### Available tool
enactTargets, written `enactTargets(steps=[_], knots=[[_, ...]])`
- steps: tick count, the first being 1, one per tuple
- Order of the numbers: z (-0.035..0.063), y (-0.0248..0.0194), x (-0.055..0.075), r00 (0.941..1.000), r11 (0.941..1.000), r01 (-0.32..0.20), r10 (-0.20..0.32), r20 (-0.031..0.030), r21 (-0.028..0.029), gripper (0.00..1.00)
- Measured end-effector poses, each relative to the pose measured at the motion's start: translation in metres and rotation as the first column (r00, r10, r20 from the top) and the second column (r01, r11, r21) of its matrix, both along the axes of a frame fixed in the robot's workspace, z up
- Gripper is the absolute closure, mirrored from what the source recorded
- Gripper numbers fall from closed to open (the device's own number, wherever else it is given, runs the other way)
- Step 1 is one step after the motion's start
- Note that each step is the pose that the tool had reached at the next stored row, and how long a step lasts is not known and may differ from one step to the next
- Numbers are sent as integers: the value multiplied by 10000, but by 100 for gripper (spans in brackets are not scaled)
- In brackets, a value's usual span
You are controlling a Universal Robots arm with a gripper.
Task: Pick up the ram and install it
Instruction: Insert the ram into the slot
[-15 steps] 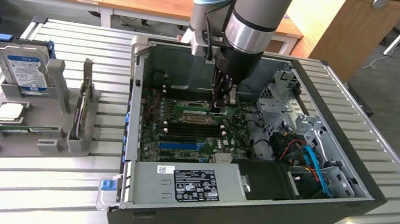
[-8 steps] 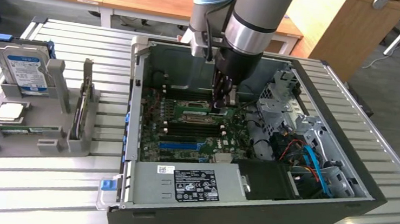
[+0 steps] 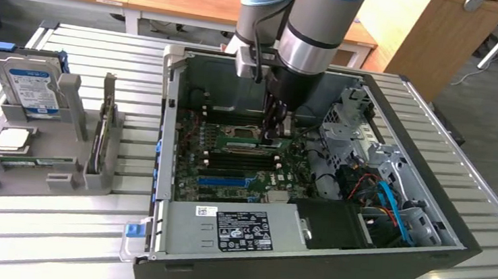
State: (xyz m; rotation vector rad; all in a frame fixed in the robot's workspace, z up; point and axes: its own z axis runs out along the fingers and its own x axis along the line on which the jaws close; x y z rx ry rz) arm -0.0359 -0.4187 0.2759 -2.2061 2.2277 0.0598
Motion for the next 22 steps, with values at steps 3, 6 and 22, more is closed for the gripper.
enactTargets(steps=[3,6,22], knots=[[-45,0,0,10000,10000,0,0,0,-1,88],[-81,0,0,10000,10000,0,0,0,0,88],[-185,0,0,10000,10000,0,0,0,0,88]])
